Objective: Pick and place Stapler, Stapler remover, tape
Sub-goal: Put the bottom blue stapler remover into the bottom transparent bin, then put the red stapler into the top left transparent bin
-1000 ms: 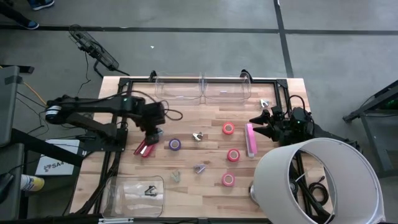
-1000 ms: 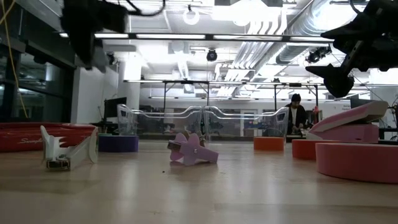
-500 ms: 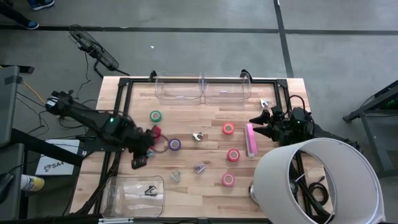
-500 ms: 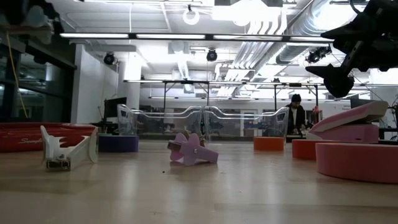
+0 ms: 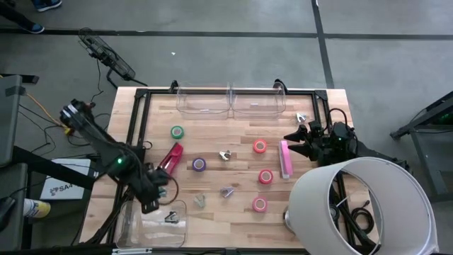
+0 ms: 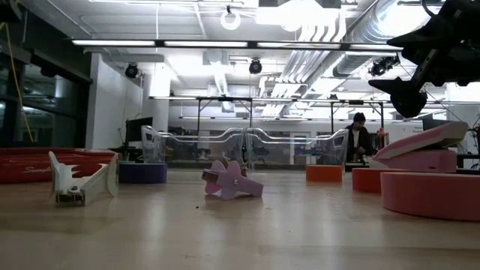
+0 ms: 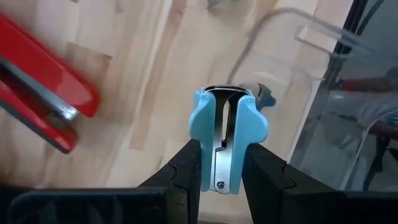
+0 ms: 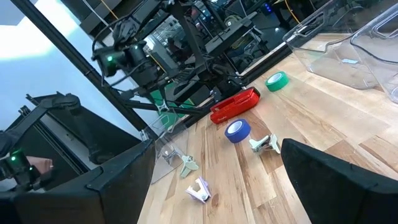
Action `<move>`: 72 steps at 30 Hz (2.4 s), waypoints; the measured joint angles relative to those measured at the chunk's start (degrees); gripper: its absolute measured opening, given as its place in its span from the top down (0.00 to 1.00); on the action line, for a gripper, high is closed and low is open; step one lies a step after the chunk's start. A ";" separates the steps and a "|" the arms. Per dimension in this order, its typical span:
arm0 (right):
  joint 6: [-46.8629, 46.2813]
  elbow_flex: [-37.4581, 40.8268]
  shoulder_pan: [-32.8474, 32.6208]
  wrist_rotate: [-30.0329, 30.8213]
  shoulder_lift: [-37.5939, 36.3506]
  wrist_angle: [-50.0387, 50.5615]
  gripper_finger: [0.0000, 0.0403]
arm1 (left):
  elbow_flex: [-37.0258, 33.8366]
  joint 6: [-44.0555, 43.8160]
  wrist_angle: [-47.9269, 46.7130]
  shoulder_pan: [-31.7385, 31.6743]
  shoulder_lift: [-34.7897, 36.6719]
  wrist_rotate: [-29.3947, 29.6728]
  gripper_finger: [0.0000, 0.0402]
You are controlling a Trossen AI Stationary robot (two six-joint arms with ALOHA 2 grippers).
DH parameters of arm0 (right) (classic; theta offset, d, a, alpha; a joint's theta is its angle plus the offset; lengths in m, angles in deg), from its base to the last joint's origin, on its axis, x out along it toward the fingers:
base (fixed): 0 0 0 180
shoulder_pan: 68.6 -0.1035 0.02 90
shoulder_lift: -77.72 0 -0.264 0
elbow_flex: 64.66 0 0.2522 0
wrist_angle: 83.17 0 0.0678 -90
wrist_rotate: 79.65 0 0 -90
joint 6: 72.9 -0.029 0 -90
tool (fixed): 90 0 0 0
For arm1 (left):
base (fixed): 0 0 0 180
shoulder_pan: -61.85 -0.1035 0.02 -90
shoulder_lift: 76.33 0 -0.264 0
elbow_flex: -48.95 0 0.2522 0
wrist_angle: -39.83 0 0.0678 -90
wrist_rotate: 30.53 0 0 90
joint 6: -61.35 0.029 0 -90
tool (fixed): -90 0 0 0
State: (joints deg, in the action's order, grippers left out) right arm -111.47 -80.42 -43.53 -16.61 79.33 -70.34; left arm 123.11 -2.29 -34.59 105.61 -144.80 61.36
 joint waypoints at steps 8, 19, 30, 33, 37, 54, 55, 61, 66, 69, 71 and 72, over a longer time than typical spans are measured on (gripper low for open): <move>0.00 0.00 -0.01 0.00 0.00 0.00 0.16 | 0.00 -0.42 5.88 4.84 -8.18 -3.31 0.79; 0.00 0.00 -0.01 -0.02 0.00 -0.01 0.16 | 0.02 -1.16 12.67 7.44 -18.85 -6.55 0.78; 0.00 0.00 0.00 -0.01 0.00 -0.04 0.16 | 0.02 1.71 11.20 7.35 -26.78 -12.98 0.78; 0.00 0.00 -0.01 -0.02 0.00 -0.07 0.16 | 0.02 2.00 11.24 7.35 -27.50 -13.09 0.78; 0.00 0.00 -0.01 -0.02 0.00 -0.07 0.16 | 0.02 2.29 11.23 7.26 -27.50 -13.30 0.74; 0.00 0.00 0.01 -0.01 0.00 -0.09 0.16 | 2.90 -0.28 9.65 7.26 -26.06 -21.36 0.42; 0.02 0.00 0.00 -0.01 0.00 -0.09 0.16 | 3.93 -0.74 8.69 7.26 -25.55 -21.55 0.39; 0.01 0.00 0.00 -0.02 0.00 -0.09 0.16 | 13.13 -7.05 -2.23 7.24 -21.79 -14.14 0.32; 0.00 0.00 0.00 -0.01 -0.02 -0.09 0.16 | 21.93 -15.98 -15.85 7.24 -19.82 1.46 0.32; 0.00 0.00 0.00 0.00 0.00 -0.09 0.16 | 25.77 -20.13 -23.98 6.35 -19.67 7.96 0.29; 0.00 0.00 -0.01 0.00 -0.02 -0.09 0.16 | 26.65 -22.26 -28.39 4.89 -19.65 9.58 0.25; 0.02 0.00 0.01 0.00 -0.02 -0.10 0.16 | 26.69 -23.17 -29.65 3.81 -19.65 10.14 0.22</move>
State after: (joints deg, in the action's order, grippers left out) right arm -111.45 -80.42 -43.52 -16.61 79.30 -70.44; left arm 149.80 -25.46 -64.24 109.43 -164.45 71.50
